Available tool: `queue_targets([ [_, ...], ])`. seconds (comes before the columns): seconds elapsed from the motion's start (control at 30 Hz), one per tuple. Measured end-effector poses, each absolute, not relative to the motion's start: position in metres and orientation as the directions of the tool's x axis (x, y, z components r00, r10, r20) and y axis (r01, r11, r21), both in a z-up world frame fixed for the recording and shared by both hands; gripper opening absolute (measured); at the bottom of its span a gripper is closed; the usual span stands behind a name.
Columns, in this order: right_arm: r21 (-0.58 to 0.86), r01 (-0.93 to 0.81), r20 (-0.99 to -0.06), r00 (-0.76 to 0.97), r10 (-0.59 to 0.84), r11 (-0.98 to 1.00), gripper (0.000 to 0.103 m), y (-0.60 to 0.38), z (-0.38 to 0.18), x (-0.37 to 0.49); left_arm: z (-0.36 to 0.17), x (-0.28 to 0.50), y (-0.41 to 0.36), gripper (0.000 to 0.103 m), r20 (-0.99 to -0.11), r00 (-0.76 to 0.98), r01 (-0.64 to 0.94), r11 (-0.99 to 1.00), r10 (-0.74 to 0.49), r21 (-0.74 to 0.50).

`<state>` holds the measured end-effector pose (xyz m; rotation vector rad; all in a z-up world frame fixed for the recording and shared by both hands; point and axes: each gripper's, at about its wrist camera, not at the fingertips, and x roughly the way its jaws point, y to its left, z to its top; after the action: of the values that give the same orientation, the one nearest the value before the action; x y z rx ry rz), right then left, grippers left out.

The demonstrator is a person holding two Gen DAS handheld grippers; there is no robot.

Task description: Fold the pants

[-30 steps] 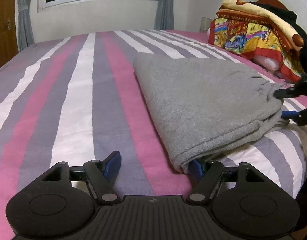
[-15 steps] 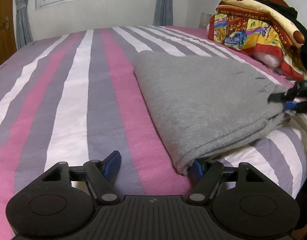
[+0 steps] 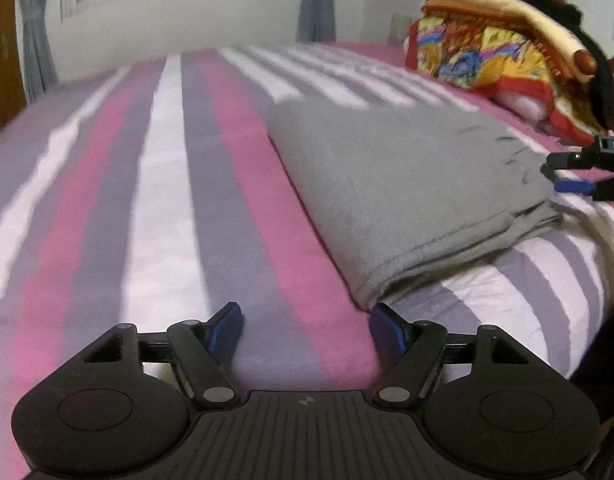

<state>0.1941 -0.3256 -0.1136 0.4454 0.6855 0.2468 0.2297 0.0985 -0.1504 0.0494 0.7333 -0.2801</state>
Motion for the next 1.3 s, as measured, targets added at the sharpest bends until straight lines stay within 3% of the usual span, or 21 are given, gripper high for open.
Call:
queue_targets([
  [0.03, 0.418, -0.113, -0.541, 0.766, 0.347, 0.901, 0.046, -0.323, -0.105, 0.189, -0.138, 0.228, 0.103, 0.072, -0.626, 0.734, 0.277, 0.958, -0.262, -0.076],
  [0.1, 0.312, -0.187, -0.542, 0.771, 0.336, 0.932, 0.033, -0.31, -0.09, 0.19, -0.118, 0.238, 0.1, 0.071, -0.546, 0.777, 0.296, 0.948, -0.312, -0.121],
  [0.2, 0.192, -0.255, -0.533, 0.783, 0.319, 0.948, 0.023, -0.277, -0.082, 0.215, -0.103, 0.271, 0.07, 0.071, -0.474, 0.76, 0.379, 0.896, -0.444, -0.231],
  [0.27, 0.138, -0.269, -0.585, 0.754, 0.297, 0.953, 0.024, -0.258, -0.096, 0.241, -0.112, 0.295, 0.041, 0.071, -0.502, 0.72, 0.405, 0.877, -0.479, -0.257],
  [0.37, 0.074, -0.269, -0.681, 0.69, 0.246, 0.96, 0.031, -0.252, -0.119, 0.256, -0.148, 0.333, 0.011, 0.072, -0.682, 0.612, 0.358, 0.91, -0.399, -0.21],
  [0.47, 0.064, -0.314, -0.695, 0.667, 0.268, 0.947, 0.029, -0.253, -0.11, 0.258, -0.136, 0.336, 0.01, 0.072, -0.64, 0.637, 0.388, 0.896, -0.43, -0.215],
  [0.6, 0.105, -0.324, -0.604, 0.73, 0.319, 0.94, 0.029, -0.257, -0.086, 0.276, -0.117, 0.366, 0.012, 0.072, -0.575, 0.695, 0.378, 0.899, -0.432, -0.219],
  [0.7, 0.093, -0.324, -0.649, 0.697, 0.304, 0.941, 0.028, -0.237, -0.098, 0.312, -0.12, 0.401, 0.004, 0.072, -0.592, 0.684, 0.349, 0.904, -0.426, -0.247],
  [0.77, 0.046, -0.315, -0.739, 0.628, 0.245, 0.948, 0.029, -0.227, -0.12, 0.337, -0.139, 0.425, -0.006, 0.072, -0.666, 0.616, 0.319, 0.906, -0.422, -0.279],
  [0.8, 0.034, -0.315, -0.739, 0.631, 0.236, 0.948, 0.03, -0.225, -0.126, 0.341, -0.15, 0.436, -0.009, 0.072, -0.7, 0.578, 0.316, 0.906, -0.42, -0.283],
  [0.9, 0.019, -0.33, -0.736, 0.634, 0.236, 0.944, 0.031, -0.224, -0.112, 0.336, -0.139, 0.435, -0.01, 0.072, -0.673, 0.61, 0.336, 0.905, -0.419, -0.26],
  [0.93, 0.029, -0.342, -0.704, 0.66, 0.262, 0.939, 0.032, -0.226, -0.102, 0.327, -0.13, 0.43, -0.008, 0.072, -0.634, 0.65, 0.344, 0.906, -0.42, -0.248],
  [1.0, 0.035, -0.352, -0.659, 0.695, 0.286, 0.935, 0.037, -0.229, -0.096, 0.324, -0.133, 0.431, -0.008, 0.072, -0.637, 0.662, 0.326, 0.917, -0.395, -0.23],
  [1.1, -0.033, -0.317, -0.733, 0.652, 0.192, 0.948, 0.053, -0.22, -0.126, 0.337, -0.158, 0.438, -0.019, 0.072, -0.704, 0.619, 0.352, 0.924, -0.349, -0.148],
  [1.3, -0.003, -0.308, -0.681, 0.697, 0.224, 0.951, 0.054, -0.231, -0.101, 0.3, -0.118, 0.387, -0.016, 0.072, -0.643, 0.701, 0.371, 0.928, -0.309, -0.041],
])
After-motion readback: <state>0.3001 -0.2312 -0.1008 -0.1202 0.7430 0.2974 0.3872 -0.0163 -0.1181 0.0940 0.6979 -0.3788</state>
